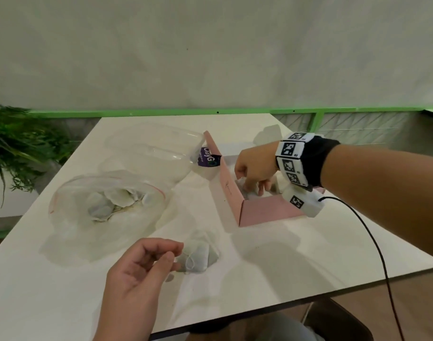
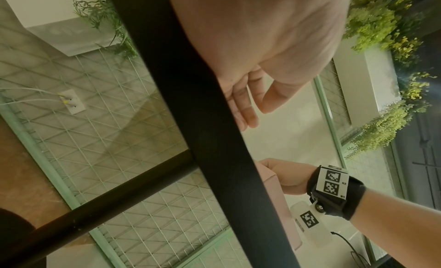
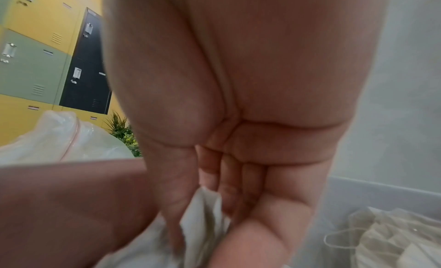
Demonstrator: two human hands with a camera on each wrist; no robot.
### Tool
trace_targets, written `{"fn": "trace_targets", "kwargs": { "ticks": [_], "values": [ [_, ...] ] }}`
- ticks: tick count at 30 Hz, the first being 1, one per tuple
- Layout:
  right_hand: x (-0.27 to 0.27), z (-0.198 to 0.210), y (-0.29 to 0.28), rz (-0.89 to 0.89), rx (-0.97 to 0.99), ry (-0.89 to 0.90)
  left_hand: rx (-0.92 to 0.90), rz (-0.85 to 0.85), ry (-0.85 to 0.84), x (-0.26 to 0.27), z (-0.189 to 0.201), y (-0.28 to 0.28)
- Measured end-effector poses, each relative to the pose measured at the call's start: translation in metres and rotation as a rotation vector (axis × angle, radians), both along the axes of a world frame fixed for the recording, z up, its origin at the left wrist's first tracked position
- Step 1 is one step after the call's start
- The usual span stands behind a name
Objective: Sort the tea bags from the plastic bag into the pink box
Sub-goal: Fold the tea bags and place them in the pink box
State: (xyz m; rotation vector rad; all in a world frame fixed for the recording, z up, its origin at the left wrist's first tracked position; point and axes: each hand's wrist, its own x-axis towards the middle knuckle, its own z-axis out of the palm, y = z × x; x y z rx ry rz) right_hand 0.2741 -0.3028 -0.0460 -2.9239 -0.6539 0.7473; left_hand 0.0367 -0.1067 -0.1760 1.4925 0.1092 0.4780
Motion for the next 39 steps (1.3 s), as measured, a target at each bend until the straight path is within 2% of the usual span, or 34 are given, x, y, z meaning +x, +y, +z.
{"fn": "trace_targets", "kwargs": {
  "ticks": [3,8,13,15,20,23,26,37,39],
  "values": [
    [0.003,0.0,0.001,-0.036,0.081,-0.12,-0.006,0.0,-0.006,0.002,0.001,0.0],
    [0.005,0.002,-0.004,-0.085,0.143,-0.088,-0.03,-0.003,-0.011,0.003,-0.001,0.002],
    [-0.002,0.011,-0.014,-0.133,0.266,-0.226,-0.039,0.004,-0.018,0.005,-0.005,0.001],
    [-0.009,0.016,-0.017,-0.154,0.315,-0.169,-0.04,0.005,-0.016,0.005,-0.004,0.001],
    [-0.029,0.01,-0.013,-0.081,0.188,0.111,-0.022,0.002,-0.003,0.003,-0.003,0.0],
    [-0.033,-0.001,-0.003,0.04,0.012,0.078,-0.01,0.011,-0.004,0.001,-0.001,-0.002],
    [-0.033,-0.004,0.003,0.1,-0.063,0.079,-0.007,0.028,0.005,0.001,0.0,-0.002],
    [-0.029,0.002,0.004,0.058,-0.082,0.089,-0.037,0.027,0.001,0.002,0.003,0.0],
    [-0.034,0.015,0.006,0.015,-0.035,0.006,-0.037,0.051,0.0,0.002,0.003,0.0]
  ]
}}
